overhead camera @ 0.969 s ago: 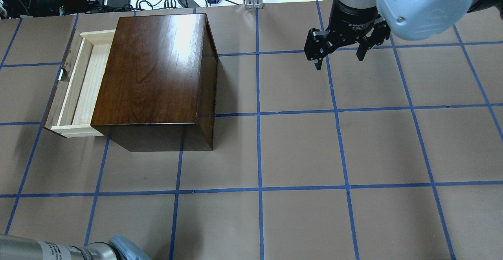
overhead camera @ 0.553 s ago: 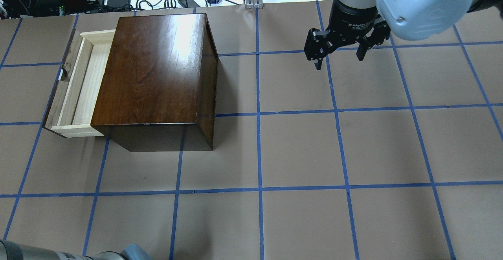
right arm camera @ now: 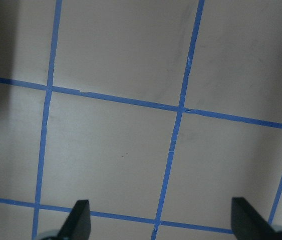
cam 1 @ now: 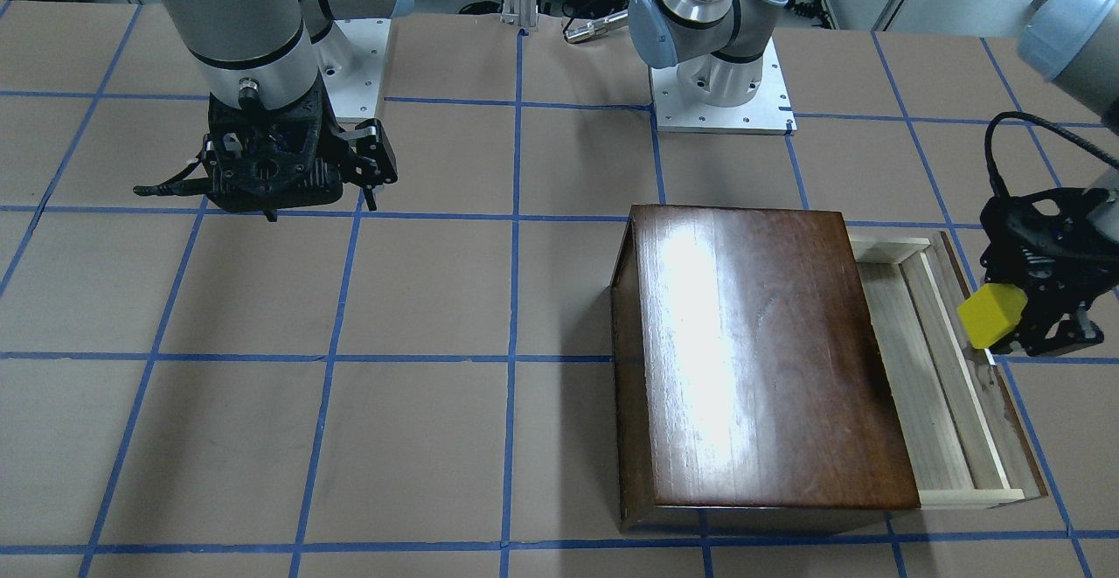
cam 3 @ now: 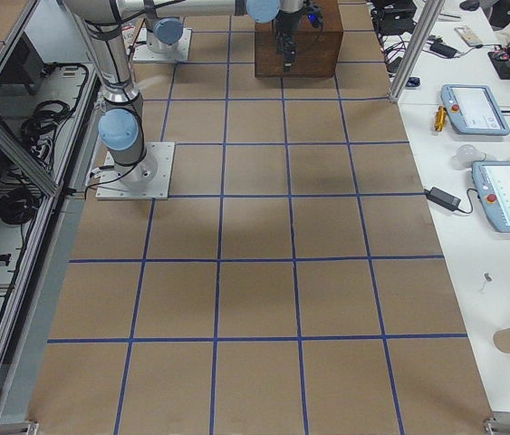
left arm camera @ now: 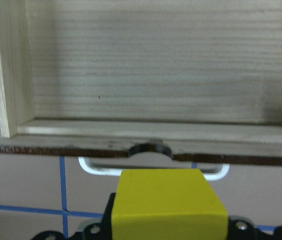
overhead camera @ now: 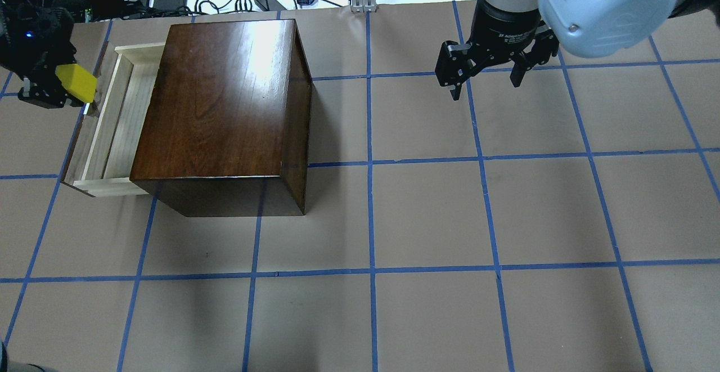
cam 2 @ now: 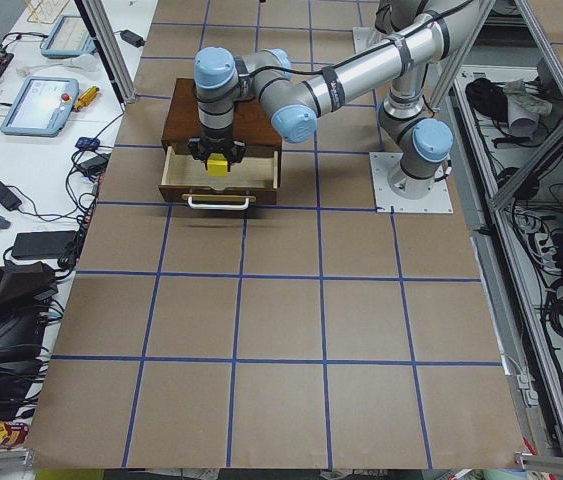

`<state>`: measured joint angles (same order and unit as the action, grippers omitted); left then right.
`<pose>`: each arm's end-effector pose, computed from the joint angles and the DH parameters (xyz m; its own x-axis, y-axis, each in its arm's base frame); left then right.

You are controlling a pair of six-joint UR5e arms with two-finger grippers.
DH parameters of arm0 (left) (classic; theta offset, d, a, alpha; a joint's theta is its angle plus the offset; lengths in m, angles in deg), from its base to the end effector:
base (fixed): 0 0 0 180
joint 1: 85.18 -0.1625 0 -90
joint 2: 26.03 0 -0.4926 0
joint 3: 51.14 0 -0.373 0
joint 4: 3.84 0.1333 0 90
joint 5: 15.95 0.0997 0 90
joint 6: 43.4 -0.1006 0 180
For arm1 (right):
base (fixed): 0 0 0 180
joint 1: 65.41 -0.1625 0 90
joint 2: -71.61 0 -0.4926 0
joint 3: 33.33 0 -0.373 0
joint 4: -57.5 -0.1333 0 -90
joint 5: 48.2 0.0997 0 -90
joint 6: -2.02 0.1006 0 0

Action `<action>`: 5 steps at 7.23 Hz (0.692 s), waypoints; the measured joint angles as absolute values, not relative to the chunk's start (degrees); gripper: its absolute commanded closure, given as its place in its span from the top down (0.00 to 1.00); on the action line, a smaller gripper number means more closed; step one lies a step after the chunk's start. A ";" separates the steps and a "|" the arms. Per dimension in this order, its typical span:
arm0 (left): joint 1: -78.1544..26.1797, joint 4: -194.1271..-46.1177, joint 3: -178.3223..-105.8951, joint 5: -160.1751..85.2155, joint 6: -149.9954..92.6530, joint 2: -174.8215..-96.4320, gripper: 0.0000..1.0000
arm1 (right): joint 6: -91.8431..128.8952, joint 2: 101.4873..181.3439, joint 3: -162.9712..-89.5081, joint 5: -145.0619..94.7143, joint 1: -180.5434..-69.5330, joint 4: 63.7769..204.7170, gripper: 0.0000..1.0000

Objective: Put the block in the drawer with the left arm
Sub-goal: 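Carry the yellow cube over the open drawer with the left gripper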

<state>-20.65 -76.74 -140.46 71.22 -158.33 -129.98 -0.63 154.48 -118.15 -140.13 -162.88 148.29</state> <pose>0.1280 -0.5903 0.4614 -0.0084 0.9967 -0.0813 0.9998 0.0071 -0.0165 0.1979 -0.5102 0.5361 -0.9838 -0.1763 0.0327 -0.1757 0.9842 0.0218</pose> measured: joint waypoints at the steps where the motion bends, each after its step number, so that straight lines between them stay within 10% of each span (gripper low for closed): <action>1: -19.82 -76.64 -141.43 71.24 -157.76 -130.99 0.00 | -0.64 154.48 -118.15 -140.13 -162.88 148.29 1.00; 4: -17.61 -75.99 -144.16 71.49 -156.68 -133.32 0.00 | -0.66 154.49 -118.15 -140.13 -162.88 148.29 1.00; 5: -17.30 -75.94 -144.72 71.53 -156.33 -133.55 0.85 | -0.64 154.49 -118.15 -140.13 -162.88 148.29 1.00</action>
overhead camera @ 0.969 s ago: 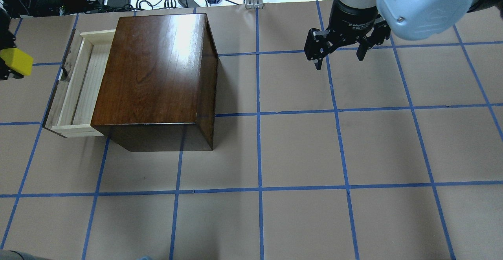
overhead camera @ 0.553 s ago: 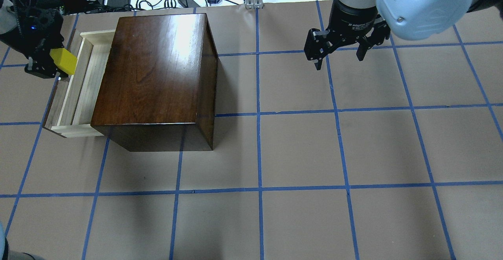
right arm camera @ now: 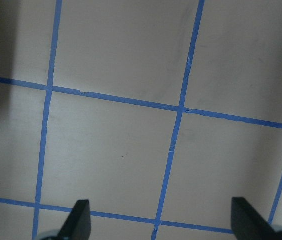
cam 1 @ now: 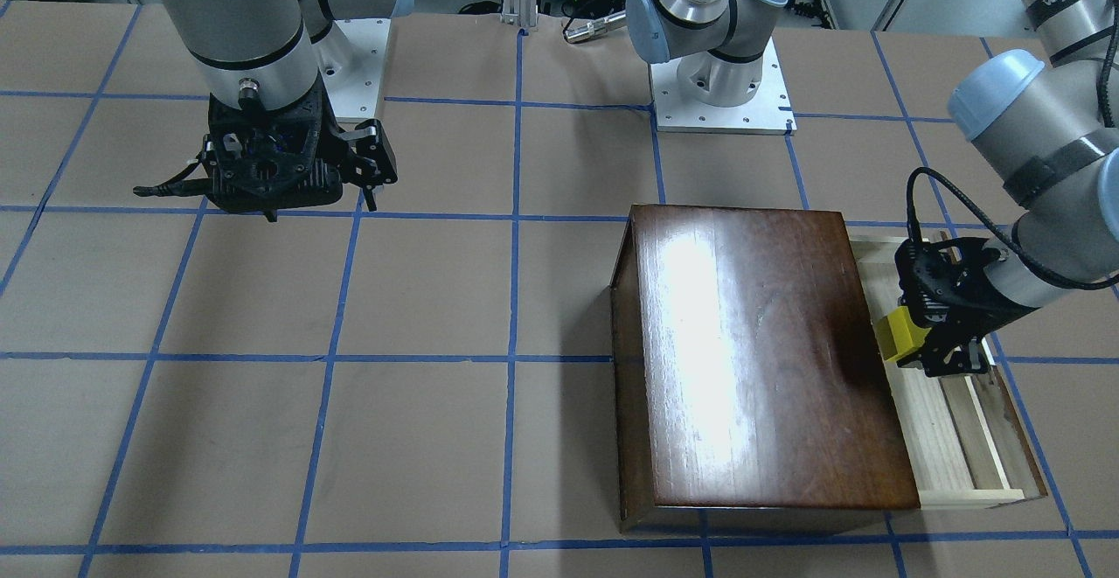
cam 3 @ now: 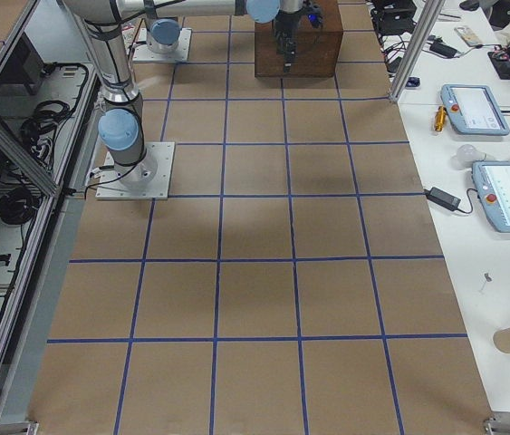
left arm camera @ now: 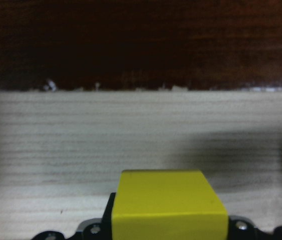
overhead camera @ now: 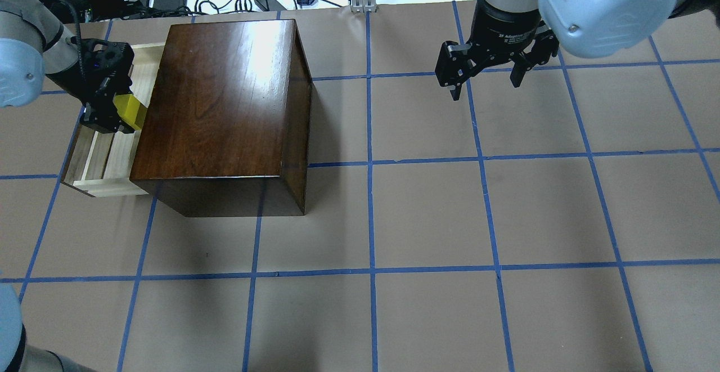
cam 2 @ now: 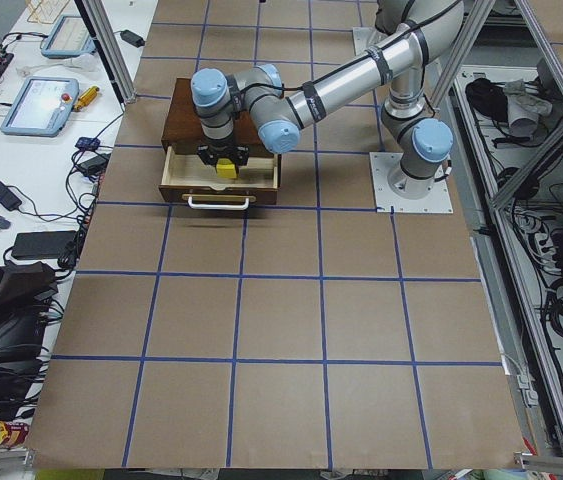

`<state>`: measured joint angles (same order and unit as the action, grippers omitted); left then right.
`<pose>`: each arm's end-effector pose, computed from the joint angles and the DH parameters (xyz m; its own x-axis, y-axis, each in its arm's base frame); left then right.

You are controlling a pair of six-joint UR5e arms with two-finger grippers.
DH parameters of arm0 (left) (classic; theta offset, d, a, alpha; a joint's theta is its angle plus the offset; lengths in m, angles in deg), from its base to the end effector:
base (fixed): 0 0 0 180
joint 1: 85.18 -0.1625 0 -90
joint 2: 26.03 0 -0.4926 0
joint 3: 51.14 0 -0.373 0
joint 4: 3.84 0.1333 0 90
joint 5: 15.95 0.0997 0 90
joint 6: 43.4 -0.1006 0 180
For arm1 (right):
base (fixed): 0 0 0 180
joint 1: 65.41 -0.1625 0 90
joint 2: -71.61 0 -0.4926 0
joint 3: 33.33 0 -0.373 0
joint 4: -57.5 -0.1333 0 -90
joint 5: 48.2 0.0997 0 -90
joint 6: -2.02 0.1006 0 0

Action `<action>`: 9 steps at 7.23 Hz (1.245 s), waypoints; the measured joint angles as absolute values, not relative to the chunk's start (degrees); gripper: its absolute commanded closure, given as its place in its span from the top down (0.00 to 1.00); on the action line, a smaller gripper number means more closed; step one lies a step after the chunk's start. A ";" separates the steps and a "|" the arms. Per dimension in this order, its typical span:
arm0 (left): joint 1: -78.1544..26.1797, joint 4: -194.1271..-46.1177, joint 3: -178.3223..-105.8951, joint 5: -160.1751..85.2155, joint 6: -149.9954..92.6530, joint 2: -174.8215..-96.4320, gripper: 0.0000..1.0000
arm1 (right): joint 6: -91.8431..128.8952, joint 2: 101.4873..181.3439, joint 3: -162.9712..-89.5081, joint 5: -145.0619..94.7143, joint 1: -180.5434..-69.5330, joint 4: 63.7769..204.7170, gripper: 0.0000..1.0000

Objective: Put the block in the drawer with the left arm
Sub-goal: 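Carry the yellow cube over the open drawer with the left gripper, then open the left gripper to drop the cube into the drawer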

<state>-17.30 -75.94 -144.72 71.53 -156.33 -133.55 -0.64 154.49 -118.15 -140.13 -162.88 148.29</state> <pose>0.0947 -0.5986 0.3921 0.0140 0.9993 0.0343 0.9980 -0.0118 -0.0622 0.1979 -0.5101 0.5362 -0.9838 -0.1765 0.0327 -0.1758 0.9842 0.0216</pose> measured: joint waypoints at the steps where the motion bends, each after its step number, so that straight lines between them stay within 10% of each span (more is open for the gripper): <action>1: -17.21 -75.90 -144.96 71.55 -156.13 -133.58 1.00 | -0.63 154.49 -118.15 -140.13 -162.88 148.29 1.00; 9: -16.97 -94.81 -143.61 72.41 -143.72 -114.59 1.00 | -0.66 154.49 -118.15 -140.13 -162.88 148.29 1.00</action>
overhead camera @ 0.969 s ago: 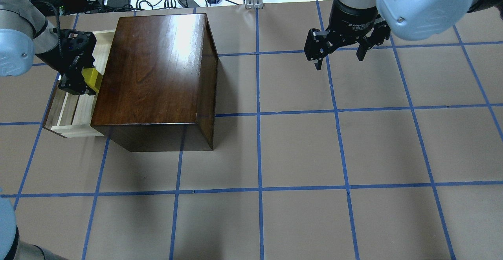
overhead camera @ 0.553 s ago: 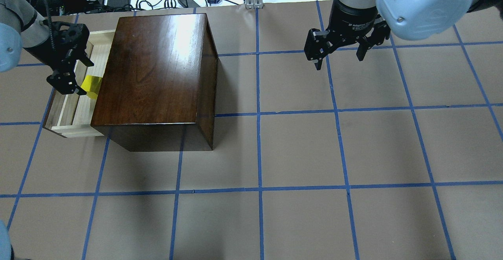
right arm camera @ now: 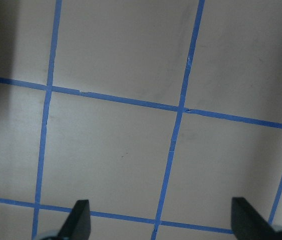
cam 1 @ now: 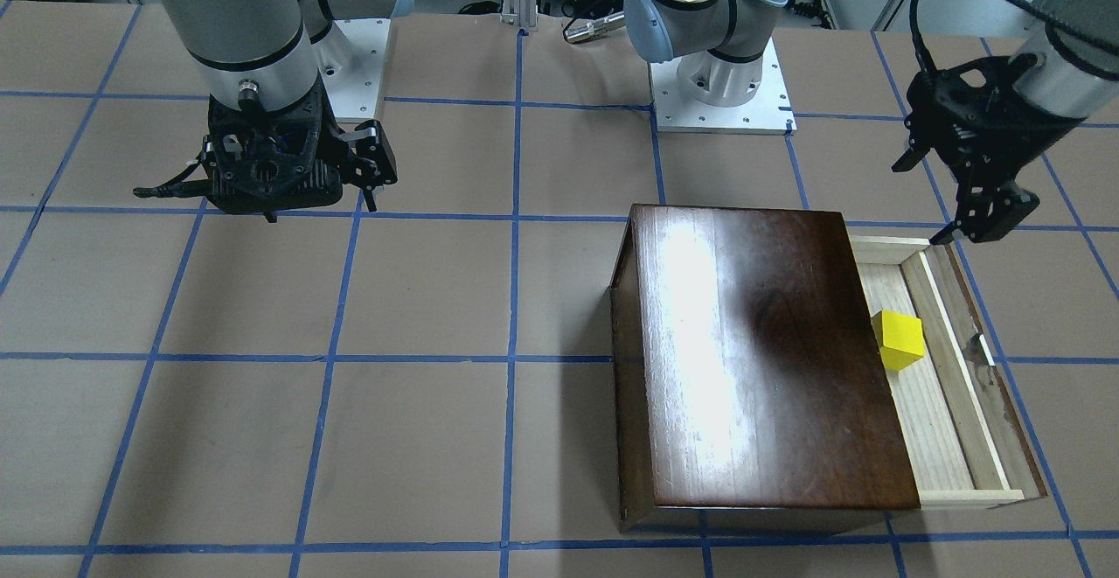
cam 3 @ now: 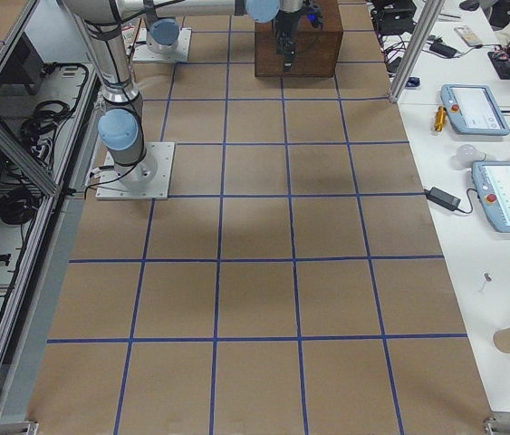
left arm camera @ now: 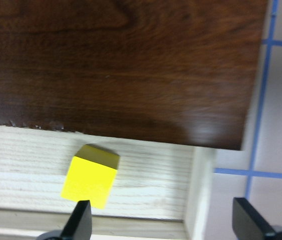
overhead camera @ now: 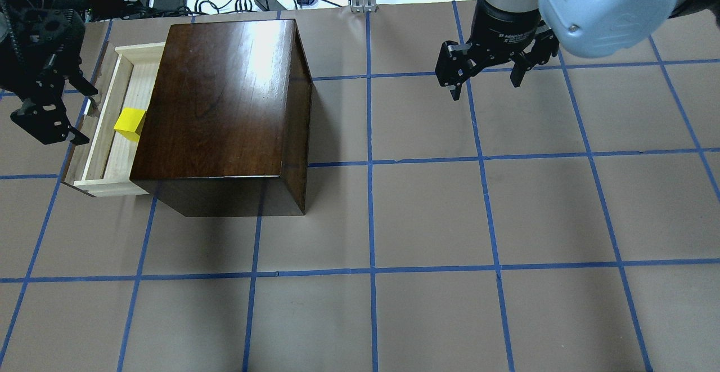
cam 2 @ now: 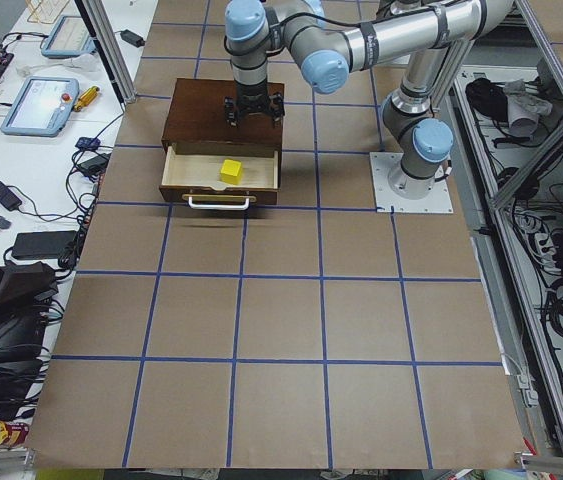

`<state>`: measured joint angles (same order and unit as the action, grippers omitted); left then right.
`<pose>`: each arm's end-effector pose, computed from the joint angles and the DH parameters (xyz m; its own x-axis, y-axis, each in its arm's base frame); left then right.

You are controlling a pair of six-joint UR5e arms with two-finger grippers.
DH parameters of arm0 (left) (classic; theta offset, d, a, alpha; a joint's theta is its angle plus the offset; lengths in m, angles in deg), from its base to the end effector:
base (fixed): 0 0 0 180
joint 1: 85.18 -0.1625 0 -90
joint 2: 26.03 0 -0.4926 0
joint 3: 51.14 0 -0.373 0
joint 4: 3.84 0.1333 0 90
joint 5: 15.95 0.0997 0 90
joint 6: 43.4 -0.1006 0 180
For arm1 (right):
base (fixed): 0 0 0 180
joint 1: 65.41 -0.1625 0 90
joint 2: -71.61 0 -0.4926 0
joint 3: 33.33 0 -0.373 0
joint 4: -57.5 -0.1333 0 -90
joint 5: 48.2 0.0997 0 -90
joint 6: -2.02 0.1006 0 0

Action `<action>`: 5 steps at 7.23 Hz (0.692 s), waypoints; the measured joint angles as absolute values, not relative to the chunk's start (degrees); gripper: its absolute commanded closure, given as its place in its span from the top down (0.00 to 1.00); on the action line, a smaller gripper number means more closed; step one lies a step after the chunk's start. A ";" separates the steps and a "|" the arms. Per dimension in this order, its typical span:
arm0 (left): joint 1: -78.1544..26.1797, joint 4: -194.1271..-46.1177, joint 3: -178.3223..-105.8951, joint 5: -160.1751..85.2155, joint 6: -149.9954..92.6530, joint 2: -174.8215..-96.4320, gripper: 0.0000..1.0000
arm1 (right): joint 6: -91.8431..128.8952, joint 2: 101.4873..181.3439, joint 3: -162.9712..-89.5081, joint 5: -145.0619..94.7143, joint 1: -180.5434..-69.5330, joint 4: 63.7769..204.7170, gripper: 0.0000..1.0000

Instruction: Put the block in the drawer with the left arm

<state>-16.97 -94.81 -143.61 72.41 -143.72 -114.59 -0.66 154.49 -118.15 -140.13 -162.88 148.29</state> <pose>0.0431 -0.4746 0.5443 -0.1988 0.9796 0.0292 0.9792 0.1997 -0.0344 0.1979 -0.5101 0.5362 -0.9837 -0.1768 0.0327 -0.1762 0.9841 0.0216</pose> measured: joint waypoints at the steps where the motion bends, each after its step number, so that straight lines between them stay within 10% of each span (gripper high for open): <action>1: -16.95 -96.52 -143.78 72.55 -138.68 -112.04 1.00 | -0.66 154.49 -118.15 -140.13 -162.88 148.29 1.00; 5: -14.83 -96.86 -143.40 71.96 -101.11 -108.99 1.00 | -0.67 154.49 -118.15 -140.11 -162.88 148.29 1.00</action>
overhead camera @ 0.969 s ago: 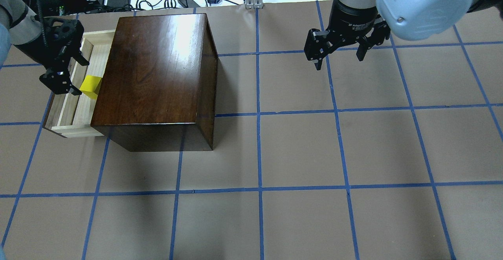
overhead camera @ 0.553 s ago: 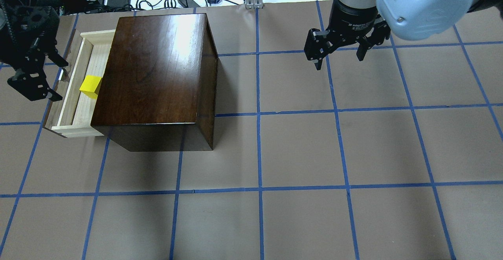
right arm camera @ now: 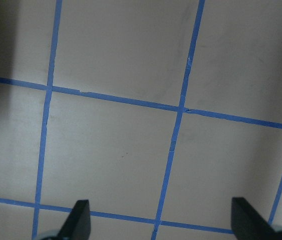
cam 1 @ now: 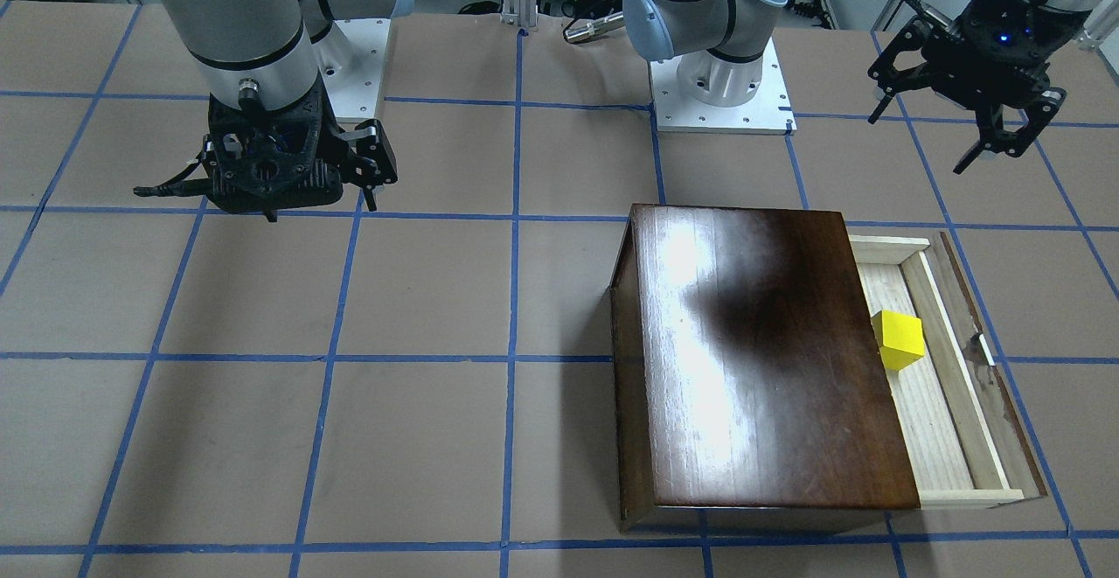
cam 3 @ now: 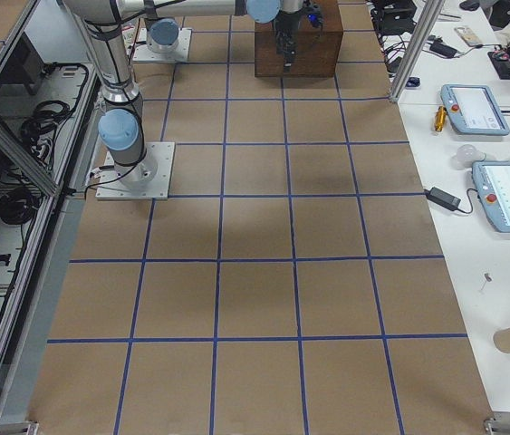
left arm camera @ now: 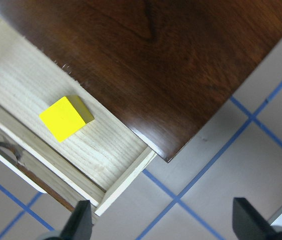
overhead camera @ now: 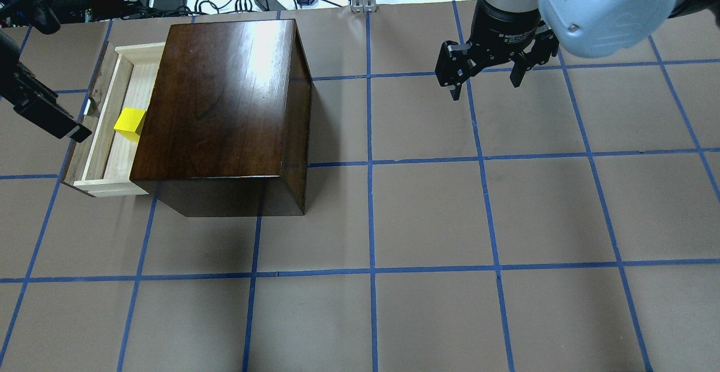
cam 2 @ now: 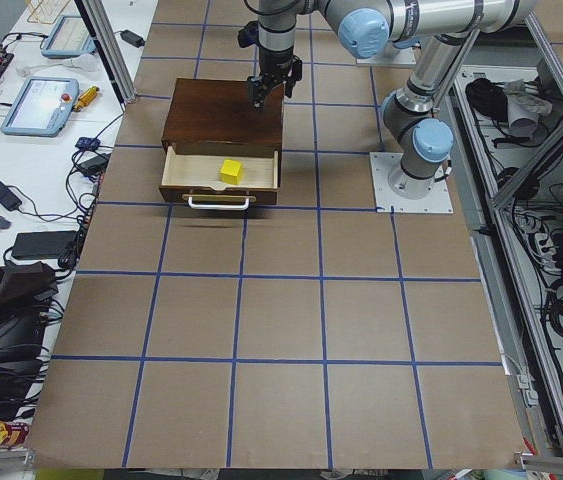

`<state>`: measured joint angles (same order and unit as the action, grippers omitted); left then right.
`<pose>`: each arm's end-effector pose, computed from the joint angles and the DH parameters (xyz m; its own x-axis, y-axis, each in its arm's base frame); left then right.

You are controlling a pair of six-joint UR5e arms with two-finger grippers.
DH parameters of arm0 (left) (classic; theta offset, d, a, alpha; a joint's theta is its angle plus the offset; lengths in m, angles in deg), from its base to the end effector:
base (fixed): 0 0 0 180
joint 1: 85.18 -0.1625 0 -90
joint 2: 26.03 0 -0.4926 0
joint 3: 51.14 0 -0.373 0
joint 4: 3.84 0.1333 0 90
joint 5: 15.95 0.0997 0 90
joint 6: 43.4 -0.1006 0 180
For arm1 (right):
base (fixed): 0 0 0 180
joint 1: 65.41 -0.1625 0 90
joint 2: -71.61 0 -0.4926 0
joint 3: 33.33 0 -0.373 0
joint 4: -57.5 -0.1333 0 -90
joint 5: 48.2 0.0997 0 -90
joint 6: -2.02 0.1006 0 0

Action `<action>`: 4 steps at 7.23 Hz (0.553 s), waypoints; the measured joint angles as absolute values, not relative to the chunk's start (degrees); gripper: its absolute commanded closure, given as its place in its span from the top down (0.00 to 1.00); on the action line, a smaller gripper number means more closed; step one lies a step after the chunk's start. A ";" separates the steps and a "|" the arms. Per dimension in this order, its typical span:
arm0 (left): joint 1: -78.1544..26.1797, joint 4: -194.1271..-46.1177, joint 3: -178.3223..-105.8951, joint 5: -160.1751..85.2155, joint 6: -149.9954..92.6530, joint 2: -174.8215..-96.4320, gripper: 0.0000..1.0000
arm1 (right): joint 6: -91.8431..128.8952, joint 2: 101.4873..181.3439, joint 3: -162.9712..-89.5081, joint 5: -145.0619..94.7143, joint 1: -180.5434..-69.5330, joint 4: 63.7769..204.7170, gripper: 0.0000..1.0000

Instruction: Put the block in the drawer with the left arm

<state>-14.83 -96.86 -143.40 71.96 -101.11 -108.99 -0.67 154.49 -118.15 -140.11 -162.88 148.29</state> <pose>0.0102 -0.4360 0.5850 -0.7871 0.6168 -0.0065 0.6164 0.7860 -0.0472 0.1979 -0.5101 0.5361 -0.9837 -0.1770 0.0323 -0.1763 0.9841 0.0216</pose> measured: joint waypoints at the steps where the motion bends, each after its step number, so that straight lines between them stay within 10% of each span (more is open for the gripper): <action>1: -11.57 -94.81 -143.23 72.07 -91.76 -109.40 1.00 | -0.66 154.49 -118.15 -140.12 -162.88 148.29 1.00; 4: -1.76 -90.94 -143.14 72.36 -67.77 -111.10 1.00 | -0.62 154.49 -118.15 -140.09 -162.88 148.29 1.00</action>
<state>-1.76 -90.94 -143.14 72.36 -67.77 -111.10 -0.62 154.49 -118.15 -140.09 -162.88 148.29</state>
